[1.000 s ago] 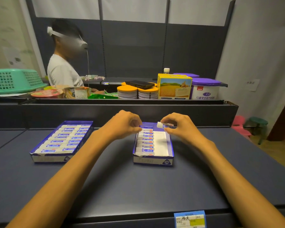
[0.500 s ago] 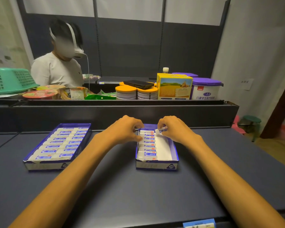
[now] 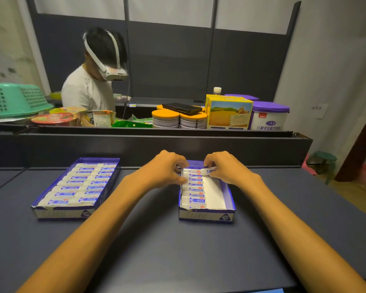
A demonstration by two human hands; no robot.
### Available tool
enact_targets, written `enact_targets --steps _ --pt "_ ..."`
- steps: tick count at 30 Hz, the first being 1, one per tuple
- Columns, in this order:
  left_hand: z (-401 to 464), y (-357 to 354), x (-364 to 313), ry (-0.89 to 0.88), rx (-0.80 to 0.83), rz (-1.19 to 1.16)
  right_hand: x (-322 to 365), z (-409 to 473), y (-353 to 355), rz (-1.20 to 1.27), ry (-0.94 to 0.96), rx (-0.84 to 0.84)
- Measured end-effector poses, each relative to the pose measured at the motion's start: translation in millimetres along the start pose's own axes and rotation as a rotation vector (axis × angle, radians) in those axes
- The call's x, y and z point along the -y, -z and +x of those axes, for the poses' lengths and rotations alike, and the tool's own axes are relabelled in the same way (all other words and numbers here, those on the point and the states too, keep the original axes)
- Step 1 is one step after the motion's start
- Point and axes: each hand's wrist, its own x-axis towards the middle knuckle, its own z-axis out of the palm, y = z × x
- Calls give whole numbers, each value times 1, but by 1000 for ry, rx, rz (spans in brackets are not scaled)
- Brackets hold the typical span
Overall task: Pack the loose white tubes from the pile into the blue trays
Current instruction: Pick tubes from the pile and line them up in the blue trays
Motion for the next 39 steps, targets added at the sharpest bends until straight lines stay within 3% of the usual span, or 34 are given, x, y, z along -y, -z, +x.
enact_targets --steps 15,23,39 --pt "-1 0 0 1 -7 -15 -2 4 2 -34 19 49" --pt "-1 1 -1 -4 -5 -10 -3 3 -2 -97 48 -7" --pt "-2 1 -2 -5 -1 -9 -9 6 8 -106 77 84"
